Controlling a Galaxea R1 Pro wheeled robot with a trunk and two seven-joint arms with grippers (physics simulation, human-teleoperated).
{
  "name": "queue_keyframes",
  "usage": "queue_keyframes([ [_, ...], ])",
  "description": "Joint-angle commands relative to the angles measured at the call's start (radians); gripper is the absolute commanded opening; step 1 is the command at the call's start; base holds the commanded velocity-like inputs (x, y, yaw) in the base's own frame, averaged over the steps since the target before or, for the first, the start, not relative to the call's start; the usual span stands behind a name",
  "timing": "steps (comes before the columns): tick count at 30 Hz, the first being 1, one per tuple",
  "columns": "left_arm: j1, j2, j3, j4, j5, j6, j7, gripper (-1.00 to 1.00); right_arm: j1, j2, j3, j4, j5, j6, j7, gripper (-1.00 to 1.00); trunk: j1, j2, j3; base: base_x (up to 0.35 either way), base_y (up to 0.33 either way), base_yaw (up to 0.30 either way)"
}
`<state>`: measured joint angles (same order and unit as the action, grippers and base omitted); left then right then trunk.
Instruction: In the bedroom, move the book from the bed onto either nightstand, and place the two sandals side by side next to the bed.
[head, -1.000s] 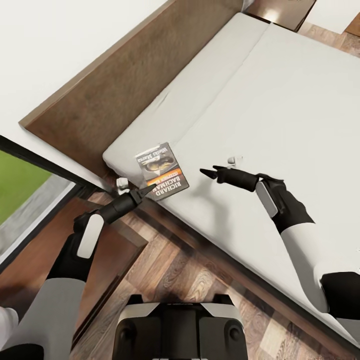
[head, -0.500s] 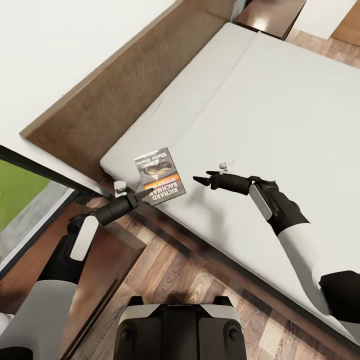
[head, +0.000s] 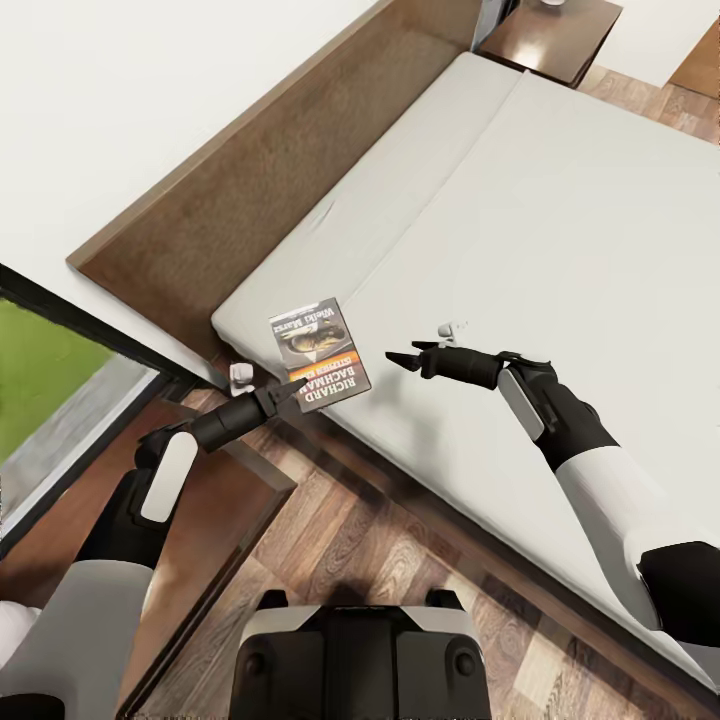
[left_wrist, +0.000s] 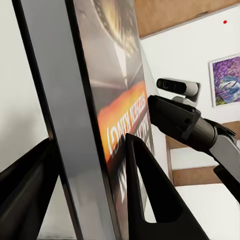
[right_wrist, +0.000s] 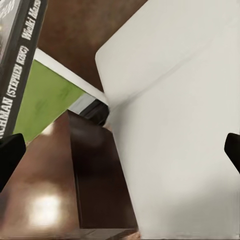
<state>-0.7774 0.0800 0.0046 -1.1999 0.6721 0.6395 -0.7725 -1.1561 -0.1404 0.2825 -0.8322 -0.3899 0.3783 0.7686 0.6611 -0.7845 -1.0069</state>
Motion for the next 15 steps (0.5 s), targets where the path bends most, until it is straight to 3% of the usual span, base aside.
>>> queue_keyframes([
  [1, 0.000, 0.000, 0.000, 0.000, 0.004, 0.006, -0.001, -1.00, -0.001, -0.001, 0.003, -0.001, -0.010, 0.008, -0.002, 1.00, -0.004, 0.006, 0.003, -0.266, -0.072, 0.001],
  [6, 0.000, 0.000, -0.001, 0.000, 0.004, 0.005, 0.001, -1.00, -0.001, -0.001, 0.003, 0.000, -0.010, 0.009, -0.003, 1.00, -0.023, 0.041, 0.018, -0.315, -0.095, 0.116],
  [15, 0.000, -0.001, -0.001, 0.001, 0.004, 0.005, 0.002, -1.00, -0.001, 0.001, 0.003, -0.002, -0.010, 0.010, -0.003, 1.00, -0.058, 0.104, 0.047, -0.324, -0.120, 0.258],
])
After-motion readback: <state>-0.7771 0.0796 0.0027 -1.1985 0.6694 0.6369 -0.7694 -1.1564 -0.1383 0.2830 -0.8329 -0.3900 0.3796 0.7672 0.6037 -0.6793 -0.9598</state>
